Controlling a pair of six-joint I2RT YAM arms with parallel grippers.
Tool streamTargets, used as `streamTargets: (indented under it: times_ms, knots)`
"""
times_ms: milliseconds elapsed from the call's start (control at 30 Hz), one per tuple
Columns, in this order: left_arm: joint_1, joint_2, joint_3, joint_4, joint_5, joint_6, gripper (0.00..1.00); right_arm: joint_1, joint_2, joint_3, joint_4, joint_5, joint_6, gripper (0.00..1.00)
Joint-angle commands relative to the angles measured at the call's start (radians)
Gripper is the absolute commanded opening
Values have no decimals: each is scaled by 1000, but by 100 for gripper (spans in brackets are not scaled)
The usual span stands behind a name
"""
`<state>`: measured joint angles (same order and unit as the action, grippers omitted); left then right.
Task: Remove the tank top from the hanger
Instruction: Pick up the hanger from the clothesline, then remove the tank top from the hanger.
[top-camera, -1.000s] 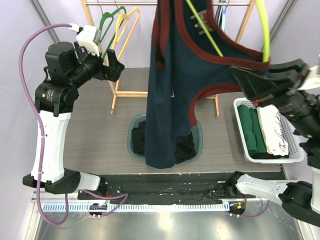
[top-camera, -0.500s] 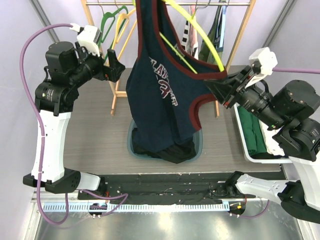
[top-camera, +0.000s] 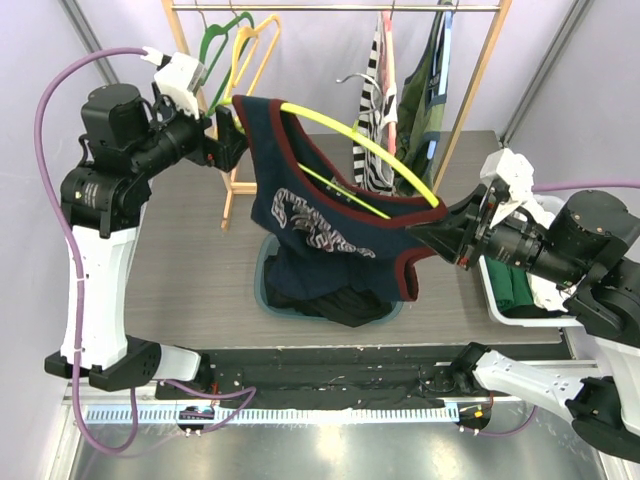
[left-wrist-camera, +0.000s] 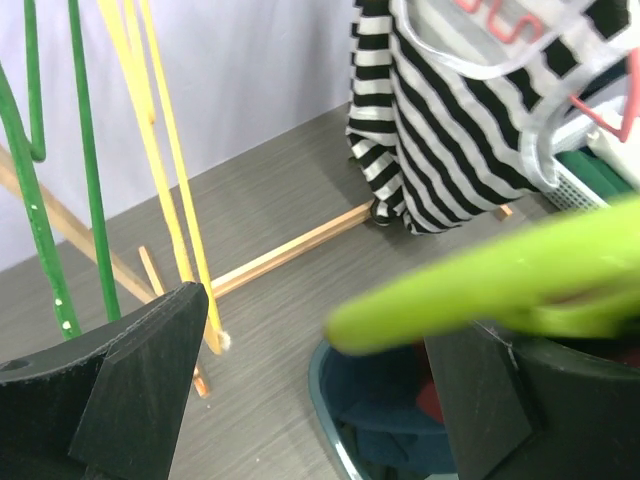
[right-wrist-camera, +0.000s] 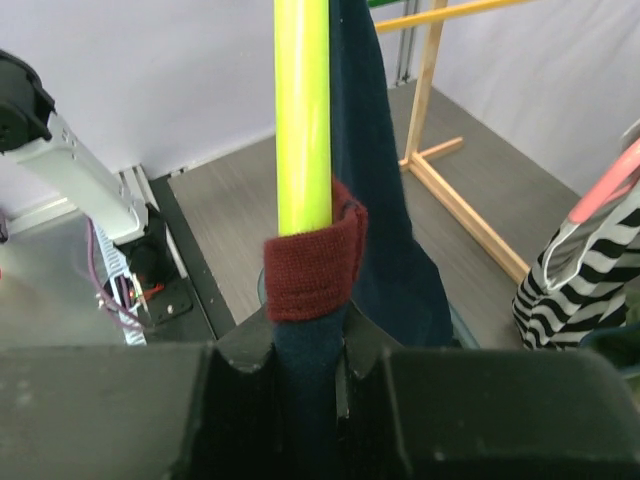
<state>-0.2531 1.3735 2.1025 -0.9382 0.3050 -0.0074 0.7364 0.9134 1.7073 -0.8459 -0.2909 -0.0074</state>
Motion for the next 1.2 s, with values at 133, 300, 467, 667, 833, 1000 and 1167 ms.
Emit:
streamTargets:
  times_ms: [133,300,467,667,833,1000,1167]
  knots:
    - [5,-33,120,-122,166,225,94,1,5,-14,-28,5,-29,1]
    - [3,-30,189,-439,357,554,98,0,12,-26,-54,15,-40,1]
    - [3,-31,241,-632,465,814,100,1,28,-11,-88,-19,-68,1]
    - [5,-17,228,-634,580,815,100,3,50,-23,-120,-112,-114,1]
    - [5,21,215,-599,692,791,100,3,87,-15,-128,-178,-146,1]
    - [2,52,205,-602,799,759,100,3,131,29,-128,-202,-166,1]
    - [-15,59,179,-637,859,747,97,3,143,41,-119,-202,-181,1]
